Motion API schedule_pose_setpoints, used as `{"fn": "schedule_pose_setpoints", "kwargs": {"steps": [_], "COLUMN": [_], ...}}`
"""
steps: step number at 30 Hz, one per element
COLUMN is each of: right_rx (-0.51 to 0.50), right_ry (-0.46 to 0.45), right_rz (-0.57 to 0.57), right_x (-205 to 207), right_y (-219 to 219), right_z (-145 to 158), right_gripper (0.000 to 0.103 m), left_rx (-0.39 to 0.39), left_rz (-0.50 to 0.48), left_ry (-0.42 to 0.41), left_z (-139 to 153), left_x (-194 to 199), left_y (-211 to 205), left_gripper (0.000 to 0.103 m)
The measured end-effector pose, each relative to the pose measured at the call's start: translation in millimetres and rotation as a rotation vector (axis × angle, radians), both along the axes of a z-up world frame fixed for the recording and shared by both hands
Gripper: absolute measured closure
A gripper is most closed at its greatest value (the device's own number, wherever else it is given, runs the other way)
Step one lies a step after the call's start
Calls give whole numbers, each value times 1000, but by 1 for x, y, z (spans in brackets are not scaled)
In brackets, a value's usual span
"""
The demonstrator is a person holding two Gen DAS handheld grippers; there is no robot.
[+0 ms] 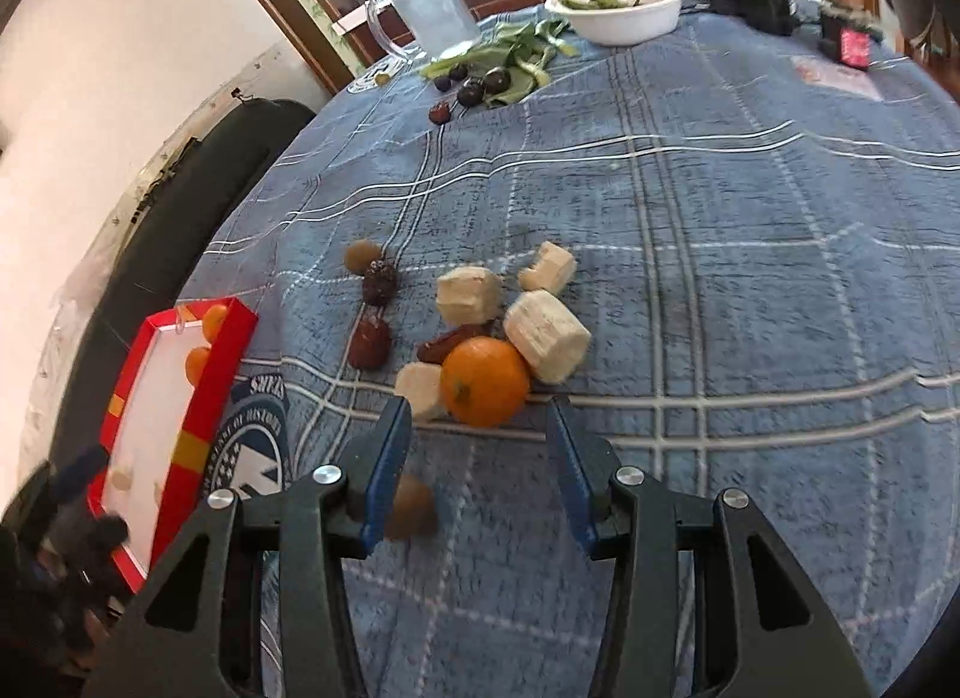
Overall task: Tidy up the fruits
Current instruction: 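Grasp an orange with the right gripper while the left grasps a brown round fruit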
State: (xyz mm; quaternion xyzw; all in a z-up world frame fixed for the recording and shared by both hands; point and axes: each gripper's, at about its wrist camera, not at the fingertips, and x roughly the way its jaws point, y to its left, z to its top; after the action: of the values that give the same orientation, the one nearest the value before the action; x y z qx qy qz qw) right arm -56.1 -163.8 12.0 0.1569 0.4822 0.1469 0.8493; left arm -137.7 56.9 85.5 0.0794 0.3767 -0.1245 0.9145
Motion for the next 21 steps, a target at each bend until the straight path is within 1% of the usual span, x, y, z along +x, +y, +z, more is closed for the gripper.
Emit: {"fn": "schedule_pose_setpoints", "kwargs": {"steps": [3,5,8,9,11,13,16,18,21], "right_rx": [23,41,21,3,5,16,4,46,102], "right_ry": [23,23,5,-3,-14,-5,3,1,-38], "right_rz": [-10,-1,9,19,41,50,28,5,-45], "right_x": [10,16,17,17,16,16,15,14,11], "right_y": [2,4,5,6,2,-2,-12,-24,-44], "right_z": [-5,-5,-6,-6,-7,-6,-3,2,15], "right_gripper": [54,55,64,69,69,70,70,70,70], "left_rx": [1,2,-7,-10,-10,-14,-16,-17,-26], "left_rz": [-9,-11,-27,-32,-46,-64,-86,-98,-107], "left_ry": [36,53,80,88,104,113,122,137,163], "left_z": [-5,-7,-9,-10,-11,-12,-16,-20,-27], "left_x": [4,5,7,7,10,14,22,29,39], "left_y": [-5,-10,-19,-22,-33,-43,-62,-75,-88], "left_gripper": [44,44,44,44,44,44,44,44,44]}}
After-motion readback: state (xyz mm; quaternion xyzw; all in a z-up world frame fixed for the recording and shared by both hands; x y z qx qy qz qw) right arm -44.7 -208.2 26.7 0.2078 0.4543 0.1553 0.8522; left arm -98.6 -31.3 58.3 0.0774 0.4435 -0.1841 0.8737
